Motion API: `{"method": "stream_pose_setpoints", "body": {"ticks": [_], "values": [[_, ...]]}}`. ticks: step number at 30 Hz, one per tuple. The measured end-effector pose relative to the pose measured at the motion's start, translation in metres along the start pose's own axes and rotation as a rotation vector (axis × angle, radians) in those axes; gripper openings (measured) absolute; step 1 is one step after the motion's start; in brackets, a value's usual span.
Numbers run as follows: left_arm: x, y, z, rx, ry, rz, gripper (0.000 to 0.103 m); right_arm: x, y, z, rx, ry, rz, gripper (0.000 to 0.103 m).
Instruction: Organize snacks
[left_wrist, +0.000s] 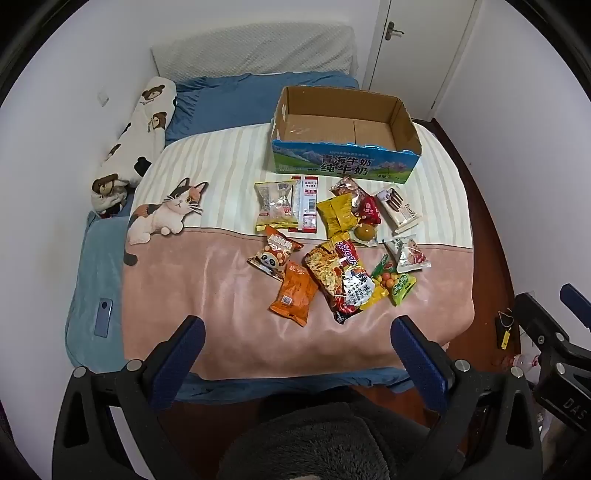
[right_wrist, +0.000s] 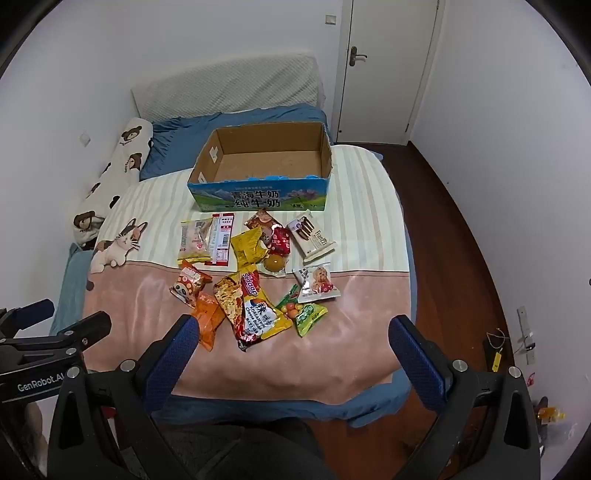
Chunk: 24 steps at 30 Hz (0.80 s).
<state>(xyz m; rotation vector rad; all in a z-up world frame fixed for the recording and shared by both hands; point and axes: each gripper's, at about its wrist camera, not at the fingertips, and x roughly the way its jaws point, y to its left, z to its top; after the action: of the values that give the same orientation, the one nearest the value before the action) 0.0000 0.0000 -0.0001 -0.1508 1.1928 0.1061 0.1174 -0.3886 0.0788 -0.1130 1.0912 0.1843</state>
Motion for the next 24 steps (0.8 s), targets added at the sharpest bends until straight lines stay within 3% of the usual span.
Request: {"method": "stream_pose_setpoints", "body": {"ticks": [8, 24], "values": [[-0.001, -0.003, -0.002, 0.014, -0.015, 0.027, 0.103, 0.0, 0.0, 0.001, -0.011, 0.007, -0.007, 0.103], [-0.008, -0.017, 0.003, -0.002, -0.009, 0.006, 0.103, -0.003, -0.009, -0.004, 0.0, -0.013, 0.014, 0.103]]}}
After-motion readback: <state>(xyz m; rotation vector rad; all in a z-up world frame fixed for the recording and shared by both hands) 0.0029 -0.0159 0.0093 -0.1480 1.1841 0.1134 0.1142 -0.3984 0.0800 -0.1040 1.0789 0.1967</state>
